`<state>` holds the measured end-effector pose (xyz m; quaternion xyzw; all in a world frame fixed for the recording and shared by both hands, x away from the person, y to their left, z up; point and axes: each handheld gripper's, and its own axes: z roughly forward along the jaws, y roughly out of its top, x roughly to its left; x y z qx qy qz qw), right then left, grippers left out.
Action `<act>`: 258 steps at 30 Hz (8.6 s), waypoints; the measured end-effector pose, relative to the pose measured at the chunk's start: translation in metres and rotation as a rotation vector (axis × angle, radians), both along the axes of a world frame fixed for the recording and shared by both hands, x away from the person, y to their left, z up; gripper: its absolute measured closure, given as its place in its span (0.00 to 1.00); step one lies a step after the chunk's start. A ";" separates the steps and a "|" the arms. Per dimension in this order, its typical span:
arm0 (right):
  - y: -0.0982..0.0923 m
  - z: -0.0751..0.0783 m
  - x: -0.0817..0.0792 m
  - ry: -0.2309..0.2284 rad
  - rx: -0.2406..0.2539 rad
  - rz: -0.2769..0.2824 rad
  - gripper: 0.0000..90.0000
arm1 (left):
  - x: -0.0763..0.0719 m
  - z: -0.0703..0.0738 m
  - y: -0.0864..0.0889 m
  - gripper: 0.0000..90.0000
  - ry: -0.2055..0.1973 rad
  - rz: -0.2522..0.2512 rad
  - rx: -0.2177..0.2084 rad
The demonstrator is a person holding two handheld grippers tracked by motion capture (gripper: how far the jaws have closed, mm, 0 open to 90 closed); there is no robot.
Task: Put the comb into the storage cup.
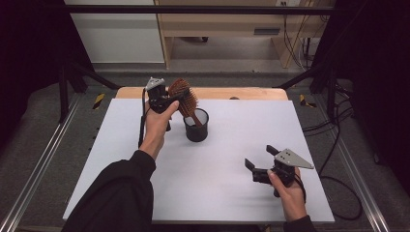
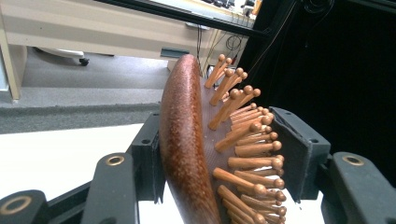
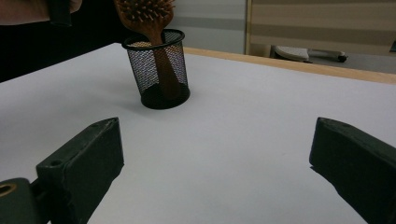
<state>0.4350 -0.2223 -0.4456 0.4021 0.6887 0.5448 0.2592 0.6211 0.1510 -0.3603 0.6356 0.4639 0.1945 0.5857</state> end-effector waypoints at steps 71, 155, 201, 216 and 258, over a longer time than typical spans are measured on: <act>0.000 -0.001 0.000 0.009 0.007 0.006 0.04 | 0.005 -0.010 0.008 0.24 0.016 0.015 0.018; 0.007 -0.003 0.001 0.014 -0.020 0.013 0.04 | -0.088 -0.010 0.058 0.03 -0.119 0.064 0.098; -0.001 -0.004 -0.002 -0.034 -0.051 -0.028 0.05 | -0.168 0.002 0.137 0.03 -0.267 0.111 0.144; -0.011 -0.007 -0.003 -0.054 -0.051 -0.051 0.05 | -0.187 -0.006 0.171 0.02 -0.290 0.117 0.132; -0.039 -0.007 -0.015 -0.102 -0.013 -0.064 0.04 | -0.215 -0.062 0.171 0.03 -0.259 0.058 0.153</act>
